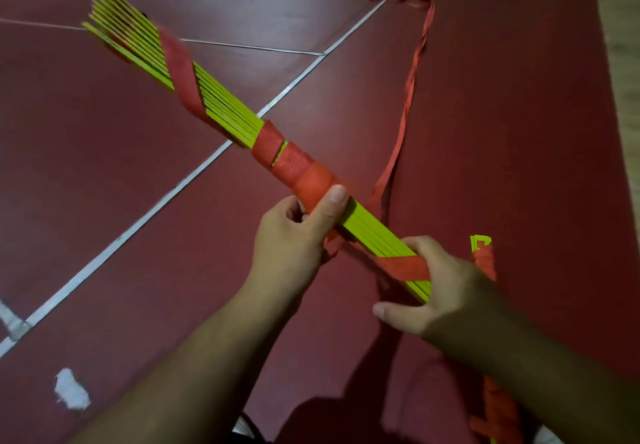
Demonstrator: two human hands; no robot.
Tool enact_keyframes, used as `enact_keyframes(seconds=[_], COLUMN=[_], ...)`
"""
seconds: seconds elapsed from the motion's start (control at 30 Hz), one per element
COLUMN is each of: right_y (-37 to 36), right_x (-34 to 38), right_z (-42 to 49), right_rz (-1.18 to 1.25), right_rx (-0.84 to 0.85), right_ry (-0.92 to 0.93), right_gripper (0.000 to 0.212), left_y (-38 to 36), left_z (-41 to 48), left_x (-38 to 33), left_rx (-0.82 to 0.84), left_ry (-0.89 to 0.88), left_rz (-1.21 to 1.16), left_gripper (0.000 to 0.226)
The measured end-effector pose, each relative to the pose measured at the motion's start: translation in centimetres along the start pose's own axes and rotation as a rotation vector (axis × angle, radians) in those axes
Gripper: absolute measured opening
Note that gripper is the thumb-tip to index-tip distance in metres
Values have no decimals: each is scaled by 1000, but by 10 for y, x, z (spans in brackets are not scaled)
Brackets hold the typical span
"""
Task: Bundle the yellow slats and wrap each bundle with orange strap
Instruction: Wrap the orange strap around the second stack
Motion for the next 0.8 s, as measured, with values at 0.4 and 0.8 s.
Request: enact_keyframes(seconds=[0.4,0.8], right_y=[15,24], right_x=[11,6], right_z=[-7,-10], right_rz=[485,677], right_rx=[428,1051], right_ry=[-111,-165], right_gripper=[32,36], left_y=[19,16], left_z=[12,5], left_x=[1,-9], left_rx=[186,321], left_ry=[-58,-58], left_rz=[-67,-300], left_gripper=[34,53])
Point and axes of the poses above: each hand's wrist, its own z-axis towards the middle knuckle, its own y-axis out of the back of the hand, x = y × z, the point moved 1 cm from there along z, towards the middle knuckle, and after that the axes turned 15 degrees about -y, right-handed, at the moved point
